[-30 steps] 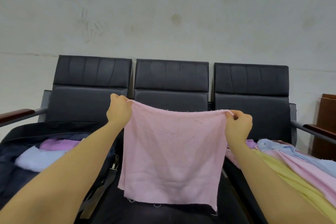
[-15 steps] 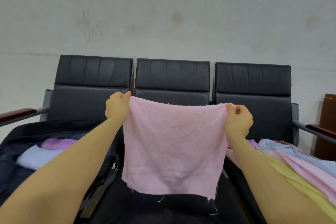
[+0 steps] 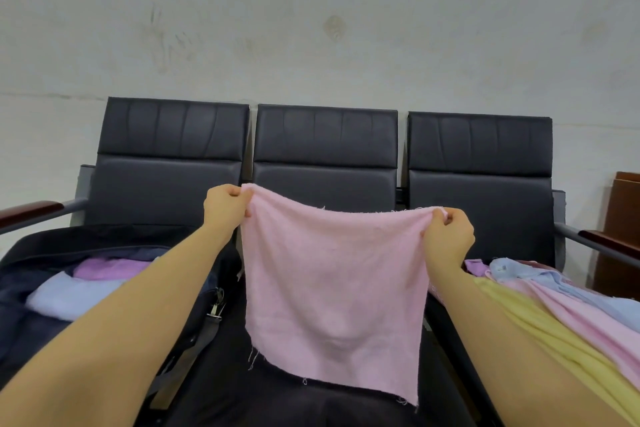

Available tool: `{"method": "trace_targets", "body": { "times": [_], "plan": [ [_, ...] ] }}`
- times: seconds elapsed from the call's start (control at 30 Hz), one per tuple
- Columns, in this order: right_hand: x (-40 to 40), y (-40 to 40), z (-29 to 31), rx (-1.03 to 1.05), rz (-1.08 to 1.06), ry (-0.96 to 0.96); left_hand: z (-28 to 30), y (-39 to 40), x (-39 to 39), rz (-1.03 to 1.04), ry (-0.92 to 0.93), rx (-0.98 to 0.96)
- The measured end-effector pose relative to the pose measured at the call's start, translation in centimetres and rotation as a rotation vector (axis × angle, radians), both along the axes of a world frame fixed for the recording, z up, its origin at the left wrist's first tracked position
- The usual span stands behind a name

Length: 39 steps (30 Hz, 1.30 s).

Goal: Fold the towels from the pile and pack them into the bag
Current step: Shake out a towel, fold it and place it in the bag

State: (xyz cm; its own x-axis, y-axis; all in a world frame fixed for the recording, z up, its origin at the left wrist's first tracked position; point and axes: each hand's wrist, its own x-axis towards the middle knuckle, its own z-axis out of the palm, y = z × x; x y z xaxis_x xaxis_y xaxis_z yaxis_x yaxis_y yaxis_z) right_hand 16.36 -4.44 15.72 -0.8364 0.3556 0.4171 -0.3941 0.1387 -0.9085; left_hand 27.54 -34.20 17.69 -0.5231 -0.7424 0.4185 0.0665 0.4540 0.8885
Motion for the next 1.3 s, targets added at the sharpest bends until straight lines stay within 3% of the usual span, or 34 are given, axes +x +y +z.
{"method": "trace_targets", "body": {
  "times": [0.2, 0.57, 0.67, 0.93, 1.07, 1.3],
  "plan": [
    [-0.2, 0.0, -0.4, 0.143, -0.047, -0.001, -0.3, -0.2, -0.8, 0.072, -0.063, -0.079],
    [0.1, -0.2, -1.3, -0.051, 0.053, 0.067, -1.0, -0.5, -1.5, 0.1, 0.003, -0.024],
    [-0.2, -0.2, -2.0, -0.009, 0.054, 0.07, -2.1, -0.6, -1.8, 0.122, -0.033, -0.018],
    [-3.9, -1.5, -5.7, 0.221, 0.037, -0.156, -6.9, -1.7, -5.5, 0.115, -0.142, 0.014],
    [-6.7, -2.9, -6.2, 0.268, 0.049, -0.18, -8.4, -2.5, -8.5, 0.111, -0.136, 0.096],
    [-12.1, -6.9, -3.7, 0.157, 0.034, -0.127, -5.9, -3.2, -13.7, 0.064, 0.012, 0.129]
  ]
}}
